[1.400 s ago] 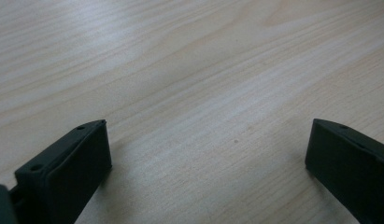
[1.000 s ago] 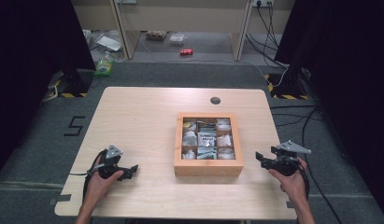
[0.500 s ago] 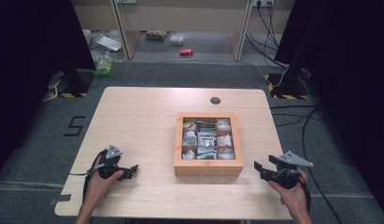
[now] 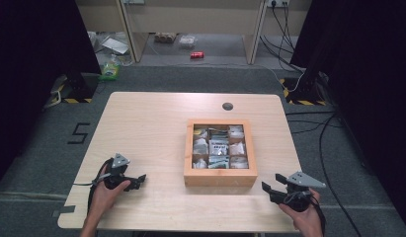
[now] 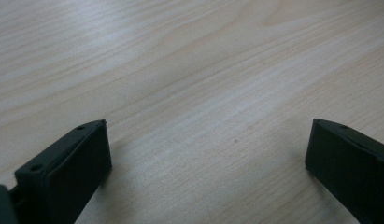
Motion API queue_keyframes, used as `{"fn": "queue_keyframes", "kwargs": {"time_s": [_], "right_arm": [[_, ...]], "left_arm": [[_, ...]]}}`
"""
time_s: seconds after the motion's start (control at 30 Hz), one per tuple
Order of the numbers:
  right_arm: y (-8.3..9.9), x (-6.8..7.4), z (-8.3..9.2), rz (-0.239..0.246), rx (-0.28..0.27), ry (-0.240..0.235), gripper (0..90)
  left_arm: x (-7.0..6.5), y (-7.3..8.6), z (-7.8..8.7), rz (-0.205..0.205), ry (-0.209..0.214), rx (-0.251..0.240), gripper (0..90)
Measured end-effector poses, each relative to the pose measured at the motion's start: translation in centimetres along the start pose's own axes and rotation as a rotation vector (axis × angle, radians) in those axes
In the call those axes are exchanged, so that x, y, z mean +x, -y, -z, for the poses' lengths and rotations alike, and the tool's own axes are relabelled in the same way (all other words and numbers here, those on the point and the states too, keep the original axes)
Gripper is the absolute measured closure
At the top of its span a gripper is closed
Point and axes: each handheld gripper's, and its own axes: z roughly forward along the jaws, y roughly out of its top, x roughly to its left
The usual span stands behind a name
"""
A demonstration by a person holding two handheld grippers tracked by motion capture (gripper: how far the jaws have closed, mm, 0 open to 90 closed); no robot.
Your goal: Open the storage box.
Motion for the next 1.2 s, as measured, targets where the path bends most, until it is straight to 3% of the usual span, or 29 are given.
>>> {"fn": "queue_keyframes", "kwargs": {"time_s": [0.2, 0.6, 0.73, 1.2], "right_arm": [[-0.1, 1.0, -0.6, 0.047, 0.01, -0.027, 40.8], [-0.5, 2.0, -1.6, 0.08, -0.004, -0.046, 48.5], [-0.9, 2.7, -2.1, 0.117, -0.02, -0.054, 52.1], [-1.1, 3.2, -2.6, 0.127, -0.05, -0.038, 55.9]], "left_arm": [[0.0, 0.0, 0.0, 0.0, 0.0, 0.0, 0.0], [0.0, 0.0, 0.0, 0.0, 0.001, -0.001, 0.0], [0.0, 0.0, 0.0, 0.0, 0.001, -0.001, 0.0], [0.0, 0.0, 0.0, 0.0, 0.0, -0.001, 0.0]]}}
